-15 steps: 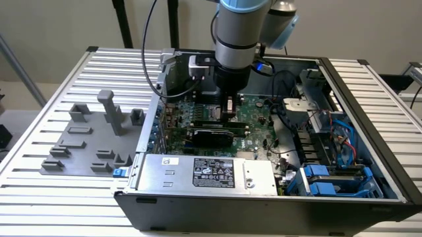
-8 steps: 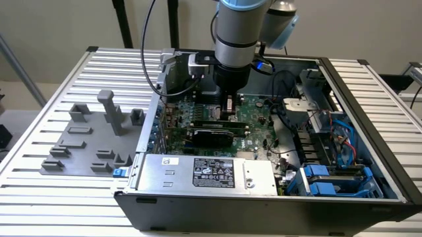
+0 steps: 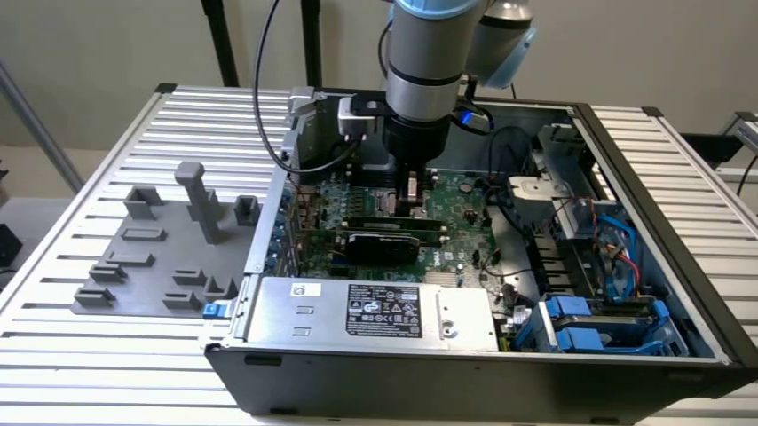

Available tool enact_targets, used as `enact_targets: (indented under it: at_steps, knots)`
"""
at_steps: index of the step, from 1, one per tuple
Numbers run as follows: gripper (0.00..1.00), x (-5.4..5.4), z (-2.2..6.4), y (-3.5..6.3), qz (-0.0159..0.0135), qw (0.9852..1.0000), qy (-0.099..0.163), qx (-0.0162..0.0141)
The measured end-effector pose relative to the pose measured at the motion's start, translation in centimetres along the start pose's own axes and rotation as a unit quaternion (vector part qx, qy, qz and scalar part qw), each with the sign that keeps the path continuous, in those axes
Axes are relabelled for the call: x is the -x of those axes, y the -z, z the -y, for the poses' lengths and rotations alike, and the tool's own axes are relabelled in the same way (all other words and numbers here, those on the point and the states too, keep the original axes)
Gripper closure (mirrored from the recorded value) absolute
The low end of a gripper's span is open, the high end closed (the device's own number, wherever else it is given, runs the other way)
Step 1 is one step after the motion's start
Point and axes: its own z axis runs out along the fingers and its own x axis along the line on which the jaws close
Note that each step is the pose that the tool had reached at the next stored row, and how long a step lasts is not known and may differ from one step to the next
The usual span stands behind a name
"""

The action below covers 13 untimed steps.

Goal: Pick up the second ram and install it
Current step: 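Press down the second ram until it locks into place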

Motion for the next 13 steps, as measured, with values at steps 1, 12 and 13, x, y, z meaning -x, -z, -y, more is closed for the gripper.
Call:
enact_targets:
  at_steps: [1, 12, 13]
  knots:
    - [0.89, 0.00, 0.00, 0.00, 0.0000, 1.0000, 0.000, 0.0000]
    - [0.89, 0.34, -0.09, -0.45, 0.0000, 1.0000, 0.000, -0.0001]
    - [0.89, 0.35, -0.11, -0.53, 0.0000, 1.0000, 0.000, 0.0000]
